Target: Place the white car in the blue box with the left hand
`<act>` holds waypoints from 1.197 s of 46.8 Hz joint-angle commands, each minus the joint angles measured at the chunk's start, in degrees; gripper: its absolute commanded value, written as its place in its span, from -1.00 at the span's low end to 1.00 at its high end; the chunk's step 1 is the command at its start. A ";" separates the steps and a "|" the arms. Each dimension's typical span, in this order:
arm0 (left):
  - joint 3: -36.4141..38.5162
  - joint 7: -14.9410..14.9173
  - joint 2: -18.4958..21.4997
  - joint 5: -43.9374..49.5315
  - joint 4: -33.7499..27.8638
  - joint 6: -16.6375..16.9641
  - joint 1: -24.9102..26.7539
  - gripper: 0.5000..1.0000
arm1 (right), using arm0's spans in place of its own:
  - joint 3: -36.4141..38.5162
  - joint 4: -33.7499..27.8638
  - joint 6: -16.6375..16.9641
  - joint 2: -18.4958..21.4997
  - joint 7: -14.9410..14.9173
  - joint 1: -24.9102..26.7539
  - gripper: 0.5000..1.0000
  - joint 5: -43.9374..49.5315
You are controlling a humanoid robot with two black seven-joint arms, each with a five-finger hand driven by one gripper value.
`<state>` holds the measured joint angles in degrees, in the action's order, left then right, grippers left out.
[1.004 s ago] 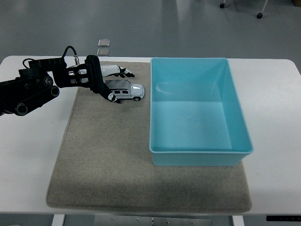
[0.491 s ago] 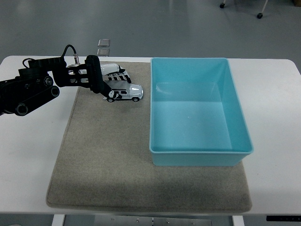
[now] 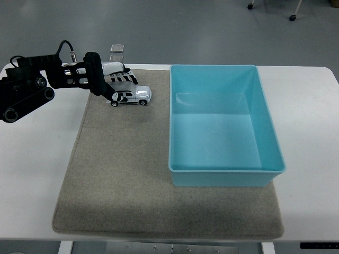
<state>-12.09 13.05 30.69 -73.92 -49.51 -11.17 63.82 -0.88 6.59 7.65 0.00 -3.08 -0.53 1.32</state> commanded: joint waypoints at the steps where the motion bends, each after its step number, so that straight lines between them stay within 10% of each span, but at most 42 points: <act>1: -0.22 0.04 2.18 0.10 -1.11 0.01 1.22 -1.00 | 0.00 0.00 -0.01 0.00 0.00 0.00 0.74 0.00; 34: -1.71 0.31 6.40 3.79 -12.19 -9.30 14.66 -1.00 | 0.00 0.00 -0.01 0.00 0.00 0.00 0.74 0.00; 56: -0.48 -2.94 -11.17 2.73 -7.62 -9.57 15.20 -1.00 | 0.00 0.00 -0.01 0.00 0.00 0.00 0.74 0.00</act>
<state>-12.80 10.98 22.02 -71.05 -58.85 -20.74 79.42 -0.88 6.59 7.65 0.00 -3.07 -0.52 1.32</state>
